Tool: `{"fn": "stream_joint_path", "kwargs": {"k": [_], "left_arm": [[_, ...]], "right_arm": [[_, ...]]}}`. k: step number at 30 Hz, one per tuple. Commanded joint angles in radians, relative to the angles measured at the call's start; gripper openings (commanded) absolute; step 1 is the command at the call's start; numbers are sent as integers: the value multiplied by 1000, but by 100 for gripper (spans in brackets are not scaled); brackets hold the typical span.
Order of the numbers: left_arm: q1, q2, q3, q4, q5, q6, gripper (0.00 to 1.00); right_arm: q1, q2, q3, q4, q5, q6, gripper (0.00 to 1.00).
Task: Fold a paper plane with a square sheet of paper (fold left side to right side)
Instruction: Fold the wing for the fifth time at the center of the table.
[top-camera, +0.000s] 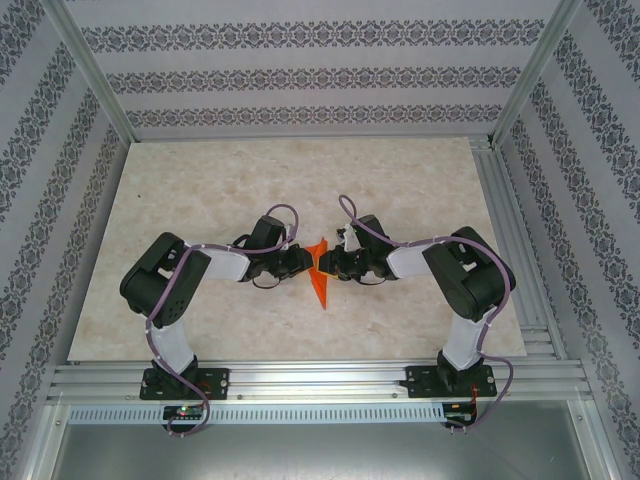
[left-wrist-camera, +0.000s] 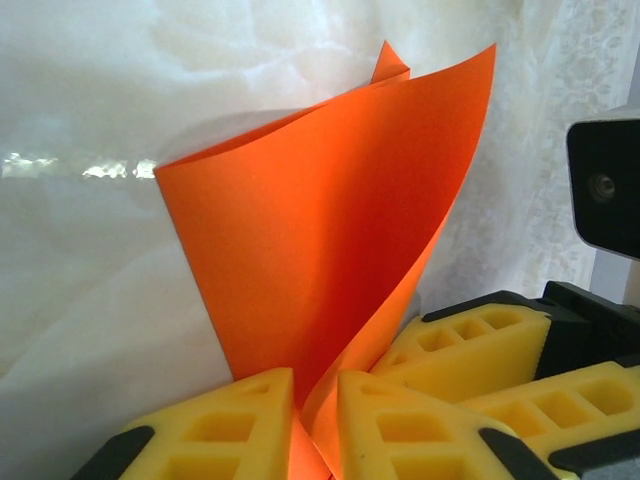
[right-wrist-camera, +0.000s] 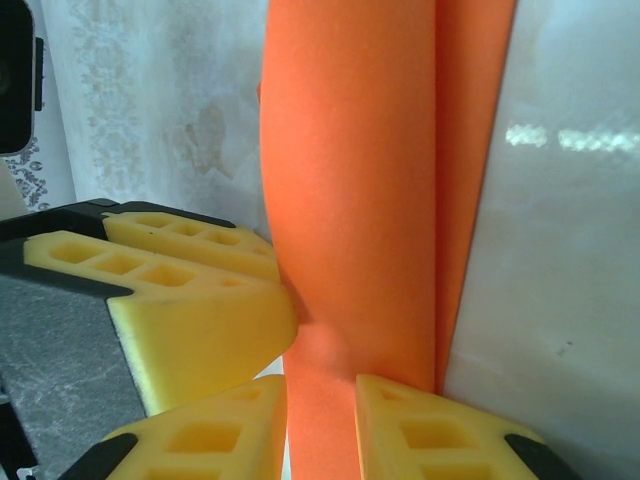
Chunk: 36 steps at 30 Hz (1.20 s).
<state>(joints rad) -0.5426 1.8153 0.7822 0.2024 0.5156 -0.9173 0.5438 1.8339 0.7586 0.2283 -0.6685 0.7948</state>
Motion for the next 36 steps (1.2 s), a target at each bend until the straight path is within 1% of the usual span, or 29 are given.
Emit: {"fn": "stream_joint_path", "kwargs": {"k": [1,5,10,14,21,28,31,36], "left_arm": [[2,21,21,42,14,0,16],[3,19,12,31,-1,8,7],[4,16,-12,32,-23,7,0],[9,13,-31,29,-46,8,0],[16,15,-44,39,-47,6,0],[18,13,-56,43,-55,3,0],[17,13,-62,48,-56,0,0],[18,9,-71,48,-66,-5,0]], "right_arm": [[16,26,21,-11,4,-12,25],[15,6,22,-18,4,-15,26],[7,-51,13,-50,13,-32,27],[2,-97,-2,-83,21,-47,28],[7,-144,-39,-101,17,-49,28],[55,-181,-66,-97,-8,-20,27],[85,-203,-93,-95,-4,-5,27],[105,-241,-157,-66,12,24,27]]}}
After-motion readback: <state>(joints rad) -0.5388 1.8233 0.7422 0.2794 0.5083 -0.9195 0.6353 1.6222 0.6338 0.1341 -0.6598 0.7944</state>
